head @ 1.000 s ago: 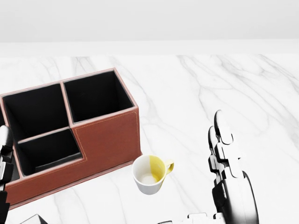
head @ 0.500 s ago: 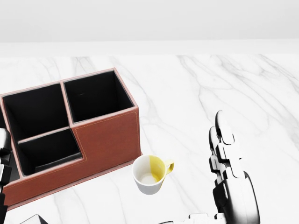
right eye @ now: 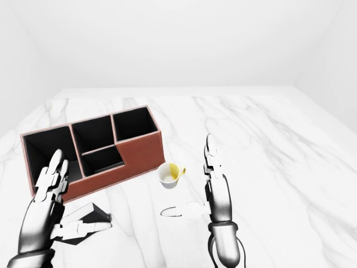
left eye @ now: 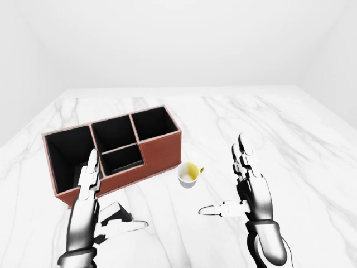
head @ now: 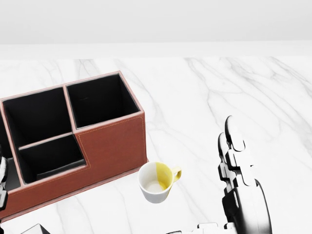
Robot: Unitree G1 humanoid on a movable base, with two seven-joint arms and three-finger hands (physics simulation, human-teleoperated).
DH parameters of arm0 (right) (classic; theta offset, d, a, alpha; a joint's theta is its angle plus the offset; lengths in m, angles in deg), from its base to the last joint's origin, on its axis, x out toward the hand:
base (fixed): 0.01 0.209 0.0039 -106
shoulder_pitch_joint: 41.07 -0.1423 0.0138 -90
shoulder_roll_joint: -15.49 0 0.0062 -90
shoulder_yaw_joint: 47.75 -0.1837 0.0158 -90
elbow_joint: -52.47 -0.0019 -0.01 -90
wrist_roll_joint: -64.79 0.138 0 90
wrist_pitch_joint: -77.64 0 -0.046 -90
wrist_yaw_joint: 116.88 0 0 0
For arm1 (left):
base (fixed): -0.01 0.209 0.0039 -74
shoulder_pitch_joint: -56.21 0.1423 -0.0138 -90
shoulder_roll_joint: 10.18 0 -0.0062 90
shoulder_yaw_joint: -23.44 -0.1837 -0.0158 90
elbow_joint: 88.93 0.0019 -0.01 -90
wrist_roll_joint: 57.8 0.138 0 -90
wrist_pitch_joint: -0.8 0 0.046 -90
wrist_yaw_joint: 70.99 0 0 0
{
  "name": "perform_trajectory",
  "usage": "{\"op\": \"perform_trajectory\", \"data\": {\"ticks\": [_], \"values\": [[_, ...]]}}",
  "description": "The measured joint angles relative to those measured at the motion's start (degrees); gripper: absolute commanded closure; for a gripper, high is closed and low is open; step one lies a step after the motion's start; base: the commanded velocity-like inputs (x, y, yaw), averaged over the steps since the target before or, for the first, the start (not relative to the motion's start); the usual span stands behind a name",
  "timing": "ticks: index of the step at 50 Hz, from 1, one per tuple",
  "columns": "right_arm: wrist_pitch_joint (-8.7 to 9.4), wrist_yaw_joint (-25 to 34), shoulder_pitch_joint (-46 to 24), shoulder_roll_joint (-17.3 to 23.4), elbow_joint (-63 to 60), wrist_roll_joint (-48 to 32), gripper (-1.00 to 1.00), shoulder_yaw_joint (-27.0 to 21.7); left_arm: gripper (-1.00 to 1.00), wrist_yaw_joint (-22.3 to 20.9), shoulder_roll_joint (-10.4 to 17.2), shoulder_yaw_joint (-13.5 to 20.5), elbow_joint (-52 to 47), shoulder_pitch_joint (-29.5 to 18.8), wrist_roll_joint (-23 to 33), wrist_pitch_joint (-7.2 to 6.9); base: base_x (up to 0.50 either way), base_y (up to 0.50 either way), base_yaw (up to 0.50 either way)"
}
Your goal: Pick up the book and place it in the front compartment of the caddy.
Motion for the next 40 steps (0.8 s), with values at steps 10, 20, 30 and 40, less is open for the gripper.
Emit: {"op": "perform_trajectory", "data": {"ticks": [10,20,30,40], "values": [[0.03,0.1,0.0,0.0,0.0,0.1,-1.00,0.0,-1.00,3.1,0.2,1.1,4.7,-0.9,6.7,0.00,0.00,0.00,0.00],[-0.04,0.1,-0.1,0.0,0.1,0.2,-1.00,-0.1,-1.00,5.9,0.7,1.2,8.3,-1.1,11.9,0.00,0.00,0.00,0.00],[-0.10,0.1,-0.1,-0.1,0.1,0.3,-1.00,-0.2,-1.00,7.6,1.1,1.6,10.5,-1.2,15.3,0.00,0.00,0.00,0.00],[-0.09,0.1,-0.1,-0.1,0.2,0.3,-1.00,-0.3,-1.00,9.3,1.6,1.9,12.7,-1.2,18.8,0.00,0.00,0.00,0.00]]}}
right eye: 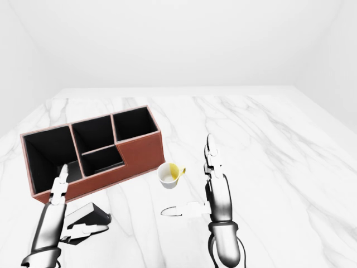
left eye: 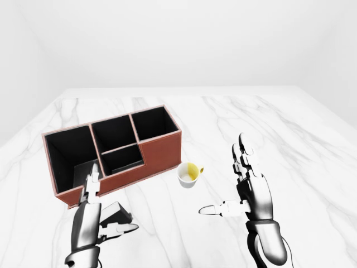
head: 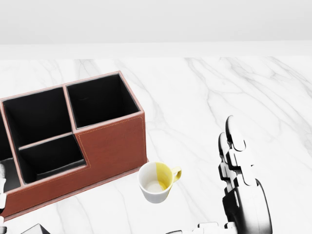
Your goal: Pick up the book and place it in the front compartment of the caddy.
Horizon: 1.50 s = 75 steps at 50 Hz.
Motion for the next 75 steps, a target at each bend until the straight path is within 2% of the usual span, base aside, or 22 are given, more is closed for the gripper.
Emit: {"op": "perform_trajectory", "data": {"ticks": [13,19,39,75], "values": [[-0.09,0.0,0.0,0.0,0.0,0.2,-1.00,0.0,-1.00,1.8,0.8,0.2,3.2,0.4,4.5,0.00,0.00,0.00,0.00],[-0.16,0.1,0.0,0.0,0.0,0.2,-1.00,-0.1,-1.00,1.0,1.1,0.6,3.9,0.6,4.7,0.00,0.00,0.00,0.00],[-0.24,-0.1,0.0,0.0,0.0,0.1,-1.00,-0.1,-1.00,2.7,3.0,2.1,9.5,-1.4,9.5,0.00,0.00,0.00,0.00],[-0.28,-0.3,0.0,0.0,0.2,-0.2,-1.00,0.3,-1.00,4.7,5.8,3.3,14.8,-4.8,11.9,0.00,0.00,0.00,0.00]]}}
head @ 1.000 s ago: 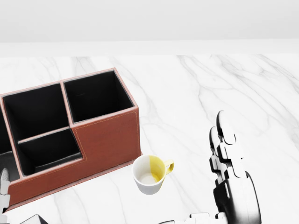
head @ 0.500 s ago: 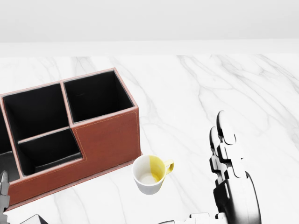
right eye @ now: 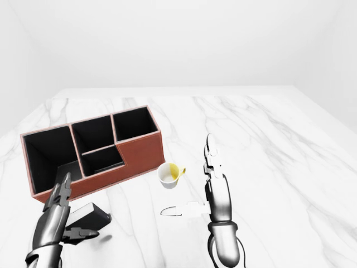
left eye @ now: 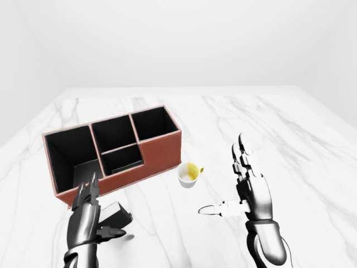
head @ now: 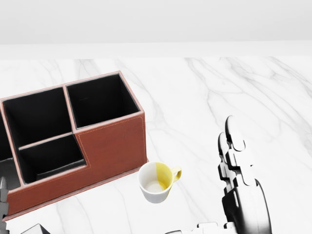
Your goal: Pick up the book and place it in the front compartment of the caddy.
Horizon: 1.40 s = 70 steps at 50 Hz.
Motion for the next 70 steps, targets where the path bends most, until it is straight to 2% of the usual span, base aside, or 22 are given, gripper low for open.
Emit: {"op": "perform_trajectory", "data": {"ticks": [9,34,35,36,37,38,53,70], "values": [[0.10,0.0,-0.1,0.0,0.0,0.0,-1.00,0.1,-1.00,0.8,0.6,-0.1,1.2,-0.7,0.8,0.00,0.00,0.00,0.00],[0.11,-0.1,0.0,0.0,-0.4,0.0,-1.00,-0.1,-1.00,7.8,3.9,-2.2,8.3,-2.8,8.3,0.00,0.00,0.00,0.00],[0.10,-0.1,0.0,0.0,-0.4,0.0,-1.00,-0.1,-0.73,8.1,4.1,-2.3,8.5,-2.9,8.6,0.00,0.00,0.00,0.00],[0.09,-0.1,0.1,0.0,-0.4,0.0,-1.00,-0.1,-0.23,8.4,4.3,-2.5,8.8,-3.0,8.9,0.00,0.00,0.00,0.00],[0.07,-0.1,0.1,0.0,-0.5,0.0,-1.00,-0.1,-0.23,8.7,4.5,-2.6,9.0,-3.1,9.2,0.00,0.00,0.00,0.00],[0.06,-0.1,0.1,0.0,-0.5,0.1,-1.00,-0.1,1.00,9.0,4.7,-2.7,9.3,-3.3,9.5,0.00,0.00,0.00,0.00],[-0.12,-0.1,0.1,0.0,-0.4,0.1,-1.00,-0.2,1.00,9.4,6.5,-3.6,10.6,-3.8,12.6,0.00,0.00,0.00,0.00],[-0.13,-0.1,-0.1,-0.1,-0.1,0.3,-1.00,-0.4,1.00,11.0,6.3,-4.0,10.6,-3.3,13.2,0.00,0.00,0.00,0.00]]}}
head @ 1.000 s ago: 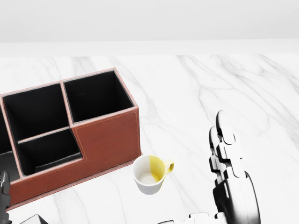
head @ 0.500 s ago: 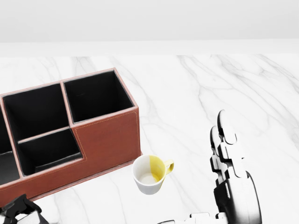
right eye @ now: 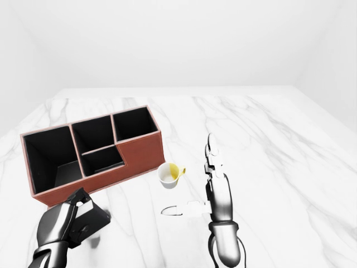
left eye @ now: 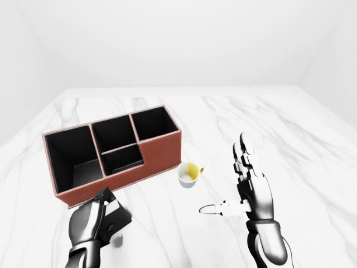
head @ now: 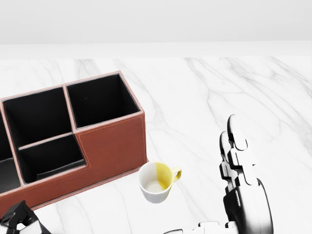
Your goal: Pick up the book and place it in the front compartment of the caddy.
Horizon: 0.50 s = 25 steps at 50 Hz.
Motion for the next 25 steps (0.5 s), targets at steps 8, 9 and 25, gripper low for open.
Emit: {"op": "perform_trajectory", "data": {"ticks": [8,9,25], "values": [[0.16,0.2,-0.3,-0.1,0.3,0.3,-1.00,-0.5,1.00,-1.5,-0.3,0.5,-0.8,-0.6,-0.5,-0.01,0.00,0.00,0.00],[0.18,0.2,-0.3,-0.1,0.3,0.3,-1.00,-0.5,1.00,-1.9,-0.4,0.7,-1.3,-0.7,-0.8,-0.01,0.00,0.00,0.00],[0.34,0.8,-0.1,-0.3,0.0,0.9,-1.00,-1.3,1.00,-16.0,-1.5,4.7,-14.3,-5.6,-9.3,-0.01,0.00,0.00,0.00]]}}
